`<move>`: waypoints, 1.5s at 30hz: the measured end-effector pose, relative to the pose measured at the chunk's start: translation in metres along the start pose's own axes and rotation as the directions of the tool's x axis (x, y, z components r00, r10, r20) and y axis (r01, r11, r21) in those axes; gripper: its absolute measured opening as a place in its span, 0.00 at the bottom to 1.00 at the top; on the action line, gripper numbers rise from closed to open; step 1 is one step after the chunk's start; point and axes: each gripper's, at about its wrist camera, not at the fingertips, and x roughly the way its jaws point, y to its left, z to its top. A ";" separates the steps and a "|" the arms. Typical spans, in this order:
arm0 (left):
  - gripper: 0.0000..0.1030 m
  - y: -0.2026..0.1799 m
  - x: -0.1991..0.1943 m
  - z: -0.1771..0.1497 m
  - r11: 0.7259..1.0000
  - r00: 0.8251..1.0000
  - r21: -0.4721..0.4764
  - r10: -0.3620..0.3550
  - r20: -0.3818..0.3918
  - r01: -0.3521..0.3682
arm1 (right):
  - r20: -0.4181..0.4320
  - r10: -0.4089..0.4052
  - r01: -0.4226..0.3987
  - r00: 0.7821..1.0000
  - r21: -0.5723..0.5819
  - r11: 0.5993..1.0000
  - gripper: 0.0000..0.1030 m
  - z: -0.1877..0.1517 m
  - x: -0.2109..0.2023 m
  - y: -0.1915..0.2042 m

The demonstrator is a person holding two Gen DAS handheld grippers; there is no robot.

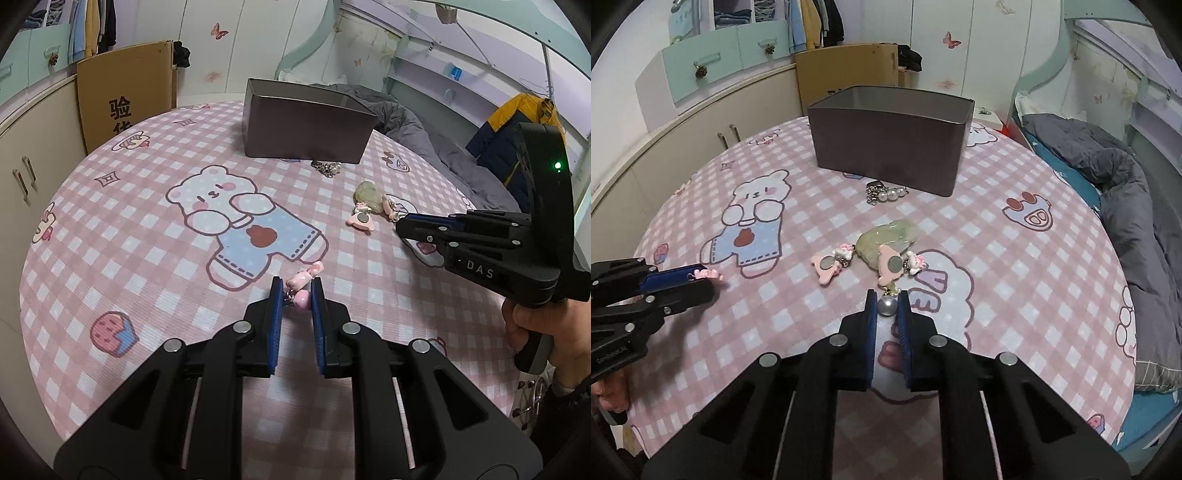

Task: Organize jewelry
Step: 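Grasp a pink charm with the left gripper while the right grasps a small silver charm, then carry both charms over the grey tin and open both grippers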

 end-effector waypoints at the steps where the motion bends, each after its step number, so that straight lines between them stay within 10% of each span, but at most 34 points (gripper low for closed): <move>1: 0.14 0.000 0.000 0.000 1.000 1.000 -0.002 -0.002 0.001 0.002 | 0.002 0.011 -0.011 1.000 0.003 1.000 0.09 -0.001 -0.002 -0.001; 15: 0.14 0.003 -0.020 0.011 1.000 0.999 -0.012 -0.024 0.048 0.024 | 0.153 0.151 -0.160 0.977 0.054 0.986 0.09 0.009 -0.079 -0.013; 31: 0.14 -0.008 -0.081 0.142 0.996 0.965 0.080 0.017 0.262 -0.039 | 0.306 0.165 -0.159 0.938 -0.043 0.986 0.09 0.129 -0.127 -0.015; 45: 0.15 -0.009 0.005 0.220 0.999 0.992 0.049 -0.007 0.127 0.001 | 0.224 0.176 -0.204 0.959 0.112 0.973 0.09 0.187 -0.060 -0.051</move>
